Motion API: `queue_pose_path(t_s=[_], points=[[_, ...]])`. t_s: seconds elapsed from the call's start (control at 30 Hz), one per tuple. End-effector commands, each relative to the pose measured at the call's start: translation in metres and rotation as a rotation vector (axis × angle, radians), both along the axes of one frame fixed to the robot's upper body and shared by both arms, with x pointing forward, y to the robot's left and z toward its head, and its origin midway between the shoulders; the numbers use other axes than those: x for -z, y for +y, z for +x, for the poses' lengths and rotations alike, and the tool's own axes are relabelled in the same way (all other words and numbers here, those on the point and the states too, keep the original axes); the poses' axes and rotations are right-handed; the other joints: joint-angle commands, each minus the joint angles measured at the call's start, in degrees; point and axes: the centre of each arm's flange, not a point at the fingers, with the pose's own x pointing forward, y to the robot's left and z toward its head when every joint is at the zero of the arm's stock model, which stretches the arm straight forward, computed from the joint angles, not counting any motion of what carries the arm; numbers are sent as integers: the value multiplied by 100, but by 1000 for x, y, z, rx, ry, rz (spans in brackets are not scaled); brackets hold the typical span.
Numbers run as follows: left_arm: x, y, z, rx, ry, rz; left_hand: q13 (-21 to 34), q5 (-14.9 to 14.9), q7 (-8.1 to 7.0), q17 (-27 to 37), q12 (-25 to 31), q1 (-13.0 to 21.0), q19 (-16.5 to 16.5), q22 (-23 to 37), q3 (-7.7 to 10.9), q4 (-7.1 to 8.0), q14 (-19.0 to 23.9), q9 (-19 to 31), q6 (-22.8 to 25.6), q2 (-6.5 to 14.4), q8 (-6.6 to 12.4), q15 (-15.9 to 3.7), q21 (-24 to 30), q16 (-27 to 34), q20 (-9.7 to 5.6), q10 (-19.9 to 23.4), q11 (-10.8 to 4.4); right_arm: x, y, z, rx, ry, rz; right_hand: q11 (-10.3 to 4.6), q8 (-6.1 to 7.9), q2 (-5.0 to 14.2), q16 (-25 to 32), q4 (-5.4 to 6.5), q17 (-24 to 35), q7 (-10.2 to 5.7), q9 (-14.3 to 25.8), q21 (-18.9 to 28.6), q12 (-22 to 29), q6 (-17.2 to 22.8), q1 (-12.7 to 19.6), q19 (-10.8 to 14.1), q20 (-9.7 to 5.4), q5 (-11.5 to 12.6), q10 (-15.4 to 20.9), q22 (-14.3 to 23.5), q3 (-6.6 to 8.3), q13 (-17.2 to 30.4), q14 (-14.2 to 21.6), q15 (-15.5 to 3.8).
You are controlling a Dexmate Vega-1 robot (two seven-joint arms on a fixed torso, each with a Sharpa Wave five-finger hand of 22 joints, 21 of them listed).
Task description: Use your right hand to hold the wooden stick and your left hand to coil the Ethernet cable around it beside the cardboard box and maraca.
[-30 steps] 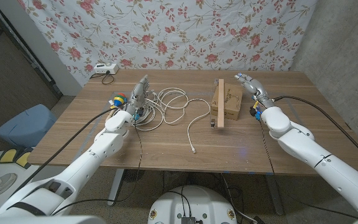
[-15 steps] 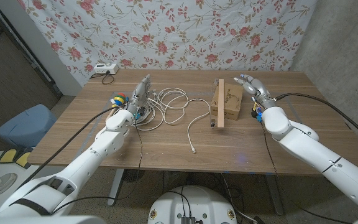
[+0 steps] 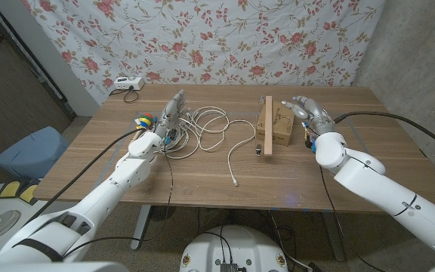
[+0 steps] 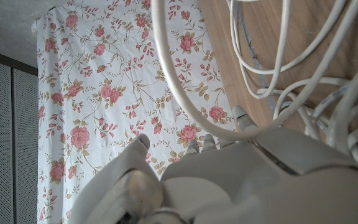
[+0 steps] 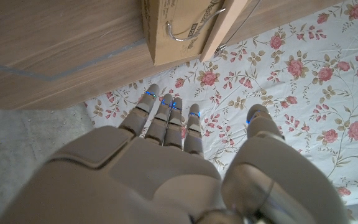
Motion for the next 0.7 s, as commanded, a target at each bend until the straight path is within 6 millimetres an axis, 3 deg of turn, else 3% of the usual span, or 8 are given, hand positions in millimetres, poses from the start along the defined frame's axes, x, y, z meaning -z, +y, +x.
queue_pose_path(t_s=[0.03,0.47,0.7], points=[[1,-2,1,18,2,8,23,13,27,16,38,3,-419,27,6,-9,-411,7,-328,-29,20,13,-11,31,30,-351,26,5,13,-31,140,70,-80,2,57,-67,98,18,54,32,18,72,70,175,-89,182,7,19,183,19,-71,39,197,3],[1,-7,1,30,-3,16,23,19,26,15,35,-3,-414,28,-3,-12,-417,7,-330,-30,16,19,-29,28,31,-361,34,6,26,-47,237,181,-163,104,193,-154,354,67,181,128,50,204,248,694,-149,581,-33,77,685,41,-228,123,726,-1],[1,-8,1,34,-4,15,24,22,33,15,35,-6,-414,28,-7,-13,-417,7,-333,-30,15,15,-38,28,36,-363,33,0,34,-50,186,228,-217,97,242,-208,447,72,231,162,68,252,319,871,-165,715,35,104,854,48,-293,156,917,-6]])
